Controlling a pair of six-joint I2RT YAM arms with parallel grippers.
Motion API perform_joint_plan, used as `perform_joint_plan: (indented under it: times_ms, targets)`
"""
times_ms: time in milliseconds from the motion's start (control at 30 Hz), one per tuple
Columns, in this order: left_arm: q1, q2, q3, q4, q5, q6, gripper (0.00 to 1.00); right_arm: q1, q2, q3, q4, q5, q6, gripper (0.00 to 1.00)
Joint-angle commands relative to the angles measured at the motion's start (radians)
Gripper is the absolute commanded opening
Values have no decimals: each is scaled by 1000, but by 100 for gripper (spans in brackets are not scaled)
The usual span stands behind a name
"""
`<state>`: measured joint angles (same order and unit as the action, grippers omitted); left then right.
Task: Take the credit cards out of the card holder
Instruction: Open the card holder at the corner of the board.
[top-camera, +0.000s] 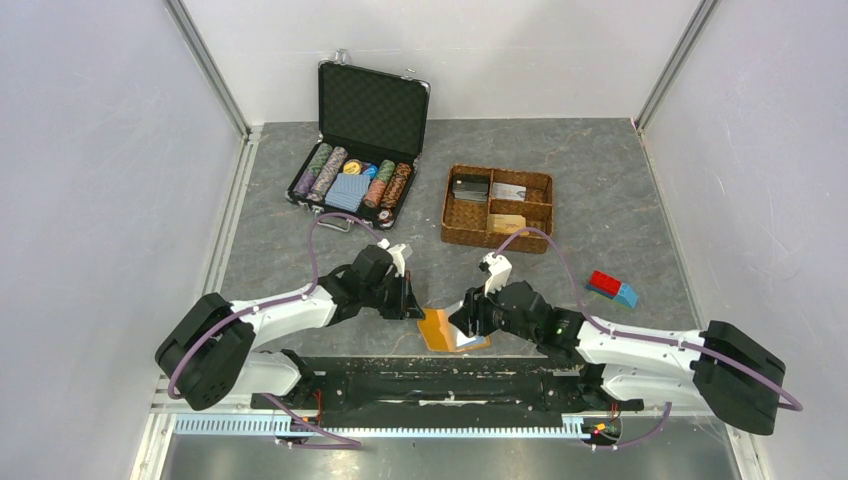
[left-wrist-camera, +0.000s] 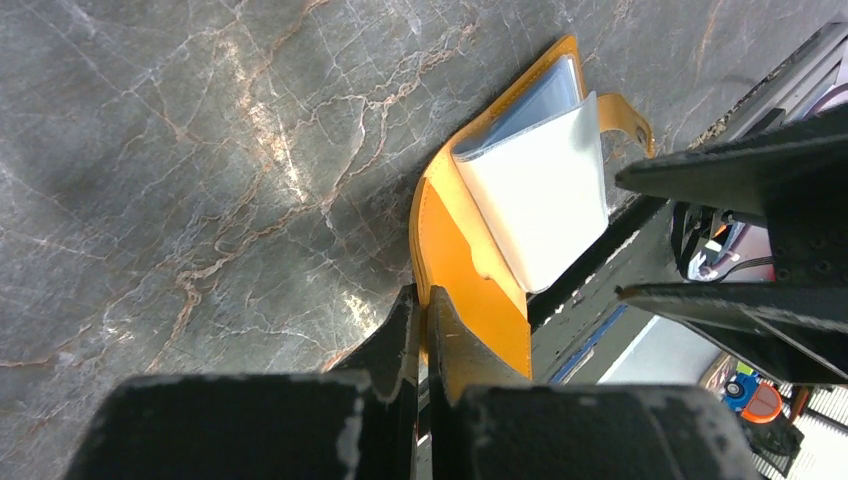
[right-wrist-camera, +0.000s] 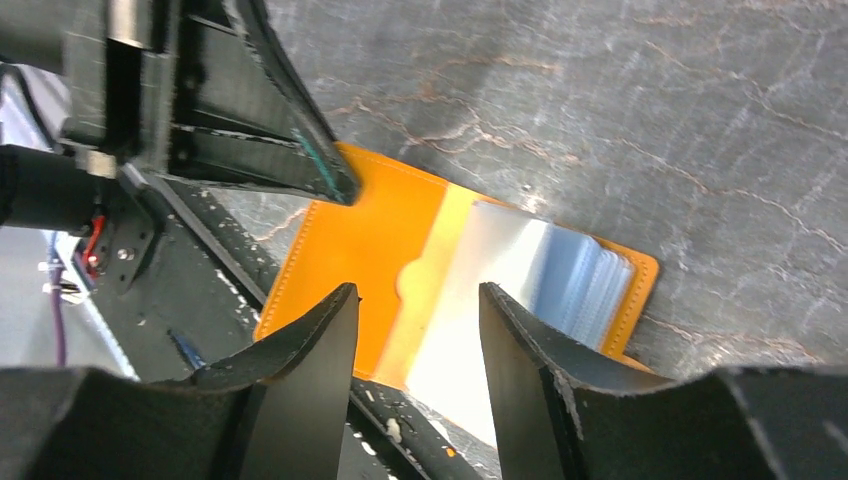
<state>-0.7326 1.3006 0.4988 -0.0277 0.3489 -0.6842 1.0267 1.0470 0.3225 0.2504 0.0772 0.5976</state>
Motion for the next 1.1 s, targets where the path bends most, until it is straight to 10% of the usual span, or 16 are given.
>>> perform_joint_plan:
  times_ms: [0,667,1067]
  targets:
    - [-4,12,-1,24,26,45,2,-9,16,-26,-30,49,8,52]
    - [-4,9,-50,127,25,1,2,-14,73,-74,158,-157,89,49]
    - [-4,2,-62,140,33,-13,2,-14,-43,-40,-166,98,56,59]
